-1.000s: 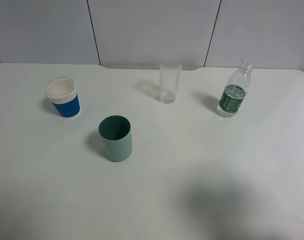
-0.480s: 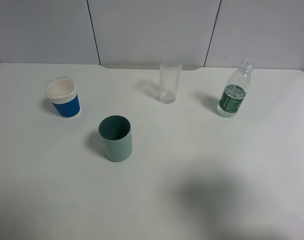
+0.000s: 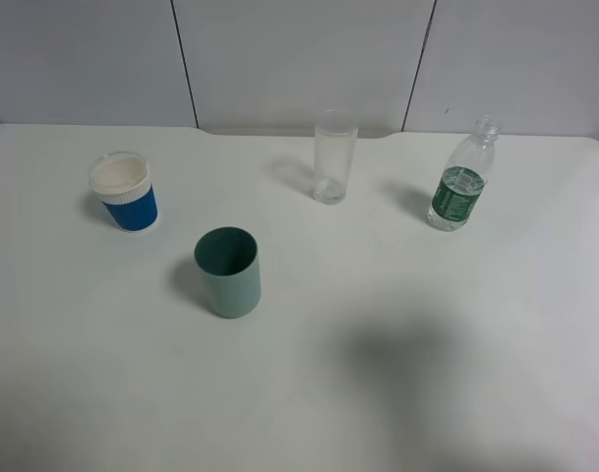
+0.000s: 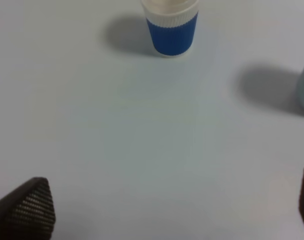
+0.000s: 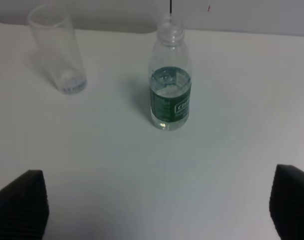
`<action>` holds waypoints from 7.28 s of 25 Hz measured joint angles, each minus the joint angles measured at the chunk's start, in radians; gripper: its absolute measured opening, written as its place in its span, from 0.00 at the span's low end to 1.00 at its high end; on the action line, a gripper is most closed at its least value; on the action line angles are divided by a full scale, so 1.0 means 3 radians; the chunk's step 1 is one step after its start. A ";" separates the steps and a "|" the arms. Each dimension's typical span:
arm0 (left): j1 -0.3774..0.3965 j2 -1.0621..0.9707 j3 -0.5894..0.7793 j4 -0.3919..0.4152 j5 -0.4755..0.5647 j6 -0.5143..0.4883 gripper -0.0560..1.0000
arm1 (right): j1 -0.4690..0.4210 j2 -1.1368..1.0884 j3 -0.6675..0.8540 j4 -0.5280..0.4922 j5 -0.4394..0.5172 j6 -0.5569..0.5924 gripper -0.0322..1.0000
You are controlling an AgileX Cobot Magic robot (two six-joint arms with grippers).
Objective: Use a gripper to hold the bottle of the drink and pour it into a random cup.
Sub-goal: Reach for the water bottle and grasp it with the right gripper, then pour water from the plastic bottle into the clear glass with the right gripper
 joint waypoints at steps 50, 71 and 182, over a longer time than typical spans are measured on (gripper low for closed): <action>0.0000 0.0000 0.0000 0.0000 0.0000 0.0000 0.99 | 0.0279 0.2852 0.0690 -0.0496 -0.3683 0.0377 0.88; 0.0000 0.0000 0.0000 0.0000 0.0000 0.0000 0.99 | 0.0357 0.4247 0.0688 -0.0737 -0.5172 0.0288 0.88; 0.0000 0.0000 0.0000 -0.0003 0.0000 0.0000 0.99 | 0.0520 0.5236 -0.0026 -0.1298 -0.6514 0.0539 0.57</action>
